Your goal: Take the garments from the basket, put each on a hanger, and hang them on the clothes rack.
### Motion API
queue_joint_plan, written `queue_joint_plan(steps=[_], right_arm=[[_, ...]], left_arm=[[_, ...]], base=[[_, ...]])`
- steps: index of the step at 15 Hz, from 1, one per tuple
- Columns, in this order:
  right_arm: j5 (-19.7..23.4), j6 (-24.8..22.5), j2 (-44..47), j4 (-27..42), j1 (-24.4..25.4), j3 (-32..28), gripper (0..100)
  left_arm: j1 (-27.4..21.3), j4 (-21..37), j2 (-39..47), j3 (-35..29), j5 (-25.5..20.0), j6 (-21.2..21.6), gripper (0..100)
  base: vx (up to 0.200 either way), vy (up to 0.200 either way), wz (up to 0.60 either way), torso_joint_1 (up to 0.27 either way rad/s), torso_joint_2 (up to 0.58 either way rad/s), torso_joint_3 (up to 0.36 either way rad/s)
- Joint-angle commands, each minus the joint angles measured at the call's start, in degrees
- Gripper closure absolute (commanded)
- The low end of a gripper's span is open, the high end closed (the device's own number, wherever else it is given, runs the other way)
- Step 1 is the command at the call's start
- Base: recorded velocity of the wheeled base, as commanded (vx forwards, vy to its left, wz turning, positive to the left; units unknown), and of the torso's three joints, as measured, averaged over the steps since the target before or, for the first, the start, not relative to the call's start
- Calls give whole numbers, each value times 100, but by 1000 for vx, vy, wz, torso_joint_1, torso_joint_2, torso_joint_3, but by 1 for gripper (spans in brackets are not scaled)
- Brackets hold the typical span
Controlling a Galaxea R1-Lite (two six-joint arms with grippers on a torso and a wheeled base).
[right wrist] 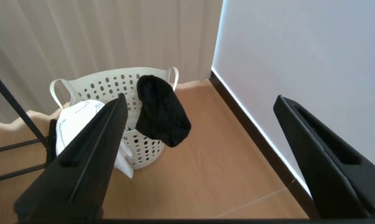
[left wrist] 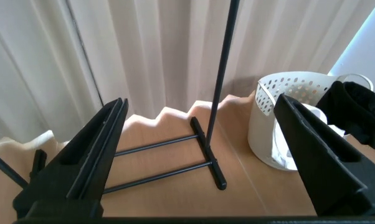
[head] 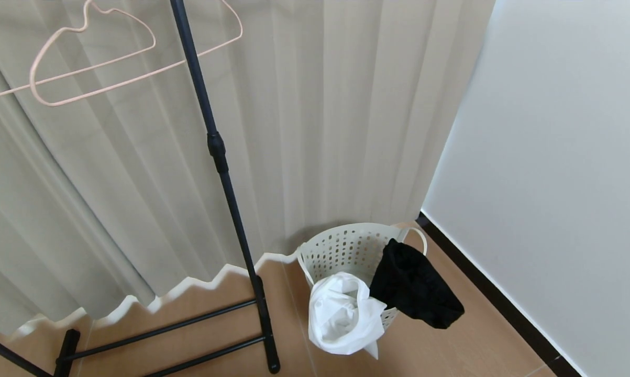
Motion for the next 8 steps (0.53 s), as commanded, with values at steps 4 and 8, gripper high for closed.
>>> queue_joint_plan(steps=[4,8], right_arm=[[1,-8,4,-2,0,0,0],[1,-8,4,-2,0,0,0]], left_arm=[[1,-2,0,0,8,-2,0],[1,-2,0,0,8,-11,0]], base=[[0,0,0,2,4,-196],[0,0,0,1,2,-198]])
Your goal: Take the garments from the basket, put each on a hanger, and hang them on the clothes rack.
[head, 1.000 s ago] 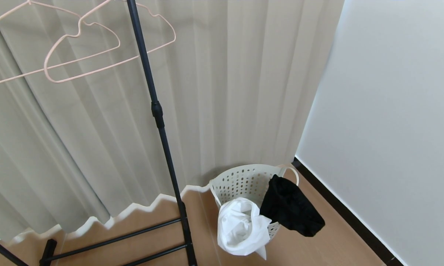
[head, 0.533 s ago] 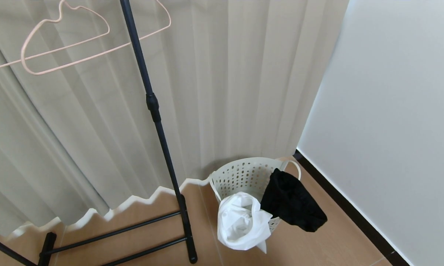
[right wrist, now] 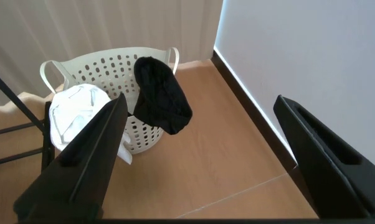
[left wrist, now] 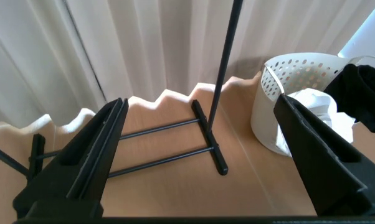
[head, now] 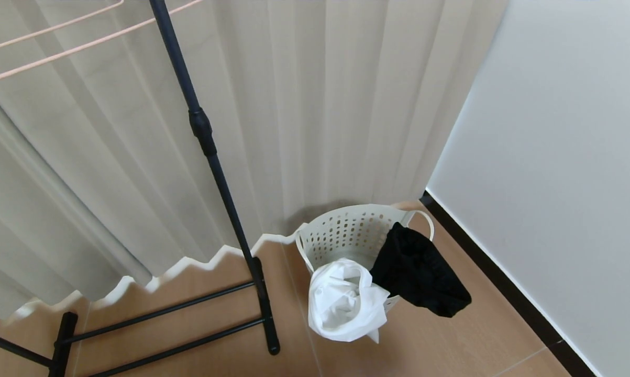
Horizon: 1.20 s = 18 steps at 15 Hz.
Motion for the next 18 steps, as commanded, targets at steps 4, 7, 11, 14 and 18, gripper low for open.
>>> queue_joint_plan(steps=[4,7,11,14,18], right_arm=[[1,-3,4,-2,0,0,0],[9,-29,4,-2,0,0,0],[9,-3,4,-2,0,0,0],[9,-20,4,-2,0,0,0],[-52,-29,232,165,-18,-53,0]], left_arm=[[1,-2,0,0,3,1,0],[1,-2,0,0,3,-8,0],[1,-2,0,0,3,1,0],[1,-19,0,0,21,-17,0],[1,-19,0,0,21,-17,0]], base=[[0,0,0,2,0,-198],[0,0,0,2,4,-207],[0,0,0,0,2,-199],[0,0,0,4,2,-178],[0,0,0,1,1,-21]])
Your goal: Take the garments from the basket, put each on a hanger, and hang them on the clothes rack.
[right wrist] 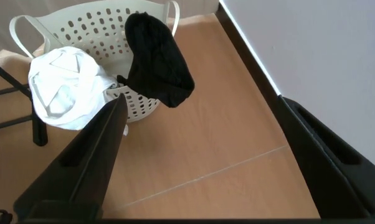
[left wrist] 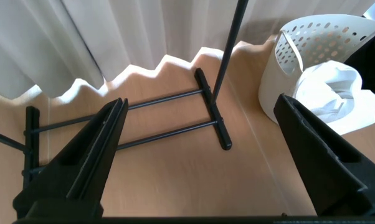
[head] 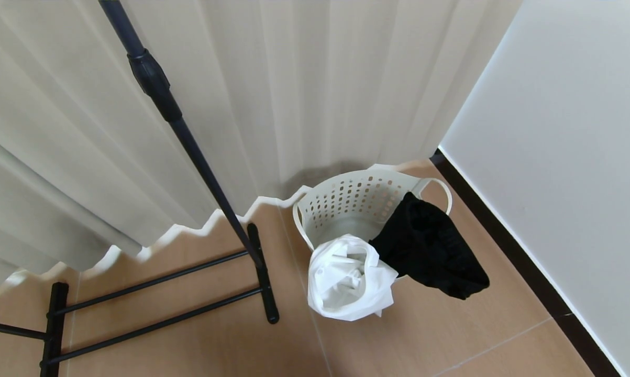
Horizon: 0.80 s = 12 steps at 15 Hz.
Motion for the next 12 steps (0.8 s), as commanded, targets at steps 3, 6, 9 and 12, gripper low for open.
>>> queue_joint_plan(steps=[3,6,9,12], right_arm=[[140,77,3278,-789,262,-130,0],[104,-134,5687,-2538,499,-648,0],[87,-1787,7277,-2564,464,-1852,0],[8,-4327,8815,-2564,666,-3329,0]], left_arm=[[1,-2,0,0,4,-4,0],[1,-2,0,0,4,-4,0],[1,-2,0,0,4,-4,0],[1,-2,0,0,4,-4,0]], base=[[0,0,0,0,0,0],[0,0,0,0,0,0],[0,0,0,0,0,0],[0,0,0,0,0,0]])
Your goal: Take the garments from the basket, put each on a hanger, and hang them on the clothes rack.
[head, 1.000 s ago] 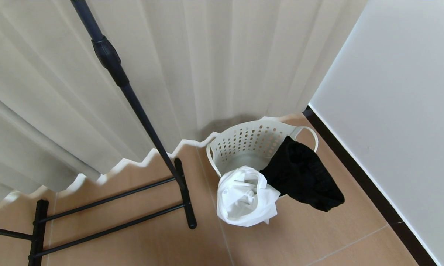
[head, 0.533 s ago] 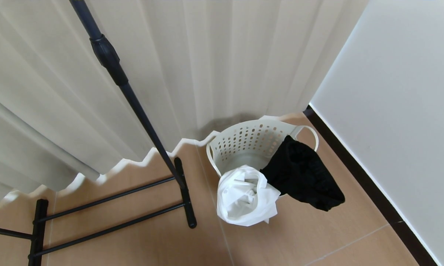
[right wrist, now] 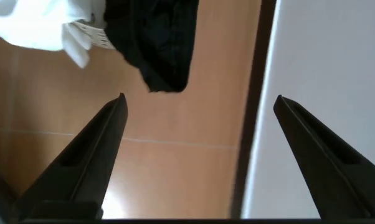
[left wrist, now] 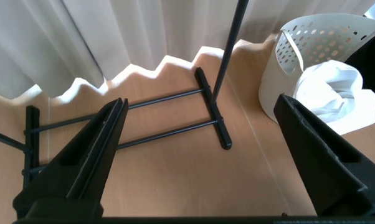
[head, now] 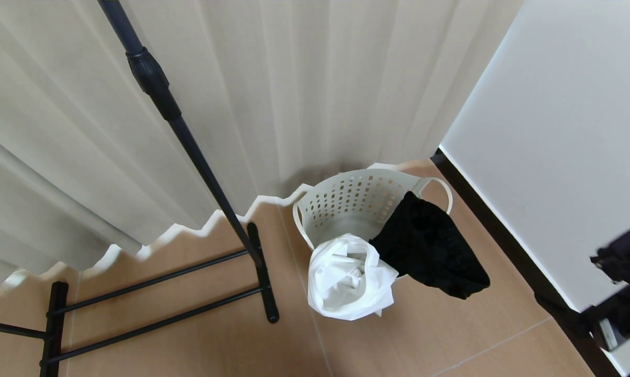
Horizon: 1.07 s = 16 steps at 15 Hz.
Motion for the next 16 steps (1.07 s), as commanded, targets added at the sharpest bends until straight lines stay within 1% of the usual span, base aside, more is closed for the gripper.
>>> queue_joint_plan(steps=[1,2,3,4,6,7,8,9,11,13,16], right_arm=[[-44,-1456,1967,-219,236,-1304,0],[-158,-2546,2617,-236,456,-1990,0],[-281,-2906,2925,-263,570,-2297,0],[-457,-3117,3206,-280,720,-2596,0],[-755,-3266,3637,-280,860,-3079,0],[-887,-3275,4006,-280,913,-3528,0],[-922,-3275,4129,-289,913,-3677,0],[-1037,-3275,4533,-280,913,-4196,0],[-1125,-3275,5008,-280,904,-4723,0],[-1230,-3275,5359,-280,886,-5127,0],[-1248,-3275,5772,-280,825,-5602,0]], left_arm=[[1,-4,0,0,2,-4,0],[1,-4,0,0,2,-4,0],[1,-4,0,0,2,-4,0],[1,-4,0,0,2,-4,0],[1,-4,0,0,2,-4,0],[1,-4,0,0,2,-4,0],[1,-4,0,0,2,-4,0],[1,-4,0,0,2,-4,0],[1,-4,0,0,2,-4,0],[1,-4,0,0,2,-4,0],[1,-4,0,0,2,-4,0]], base=[[0,0,0,0,0,0],[0,0,0,0,0,0],[0,0,0,0,0,0],[0,0,0,0,0,0],[0,0,0,0,0,0],[0,0,0,0,0,0],[0,0,0,0,0,0],[0,0,0,0,0,0],[0,0,0,0,0,0],[0,0,0,0,0,0],[0,0,0,0,0,0]])
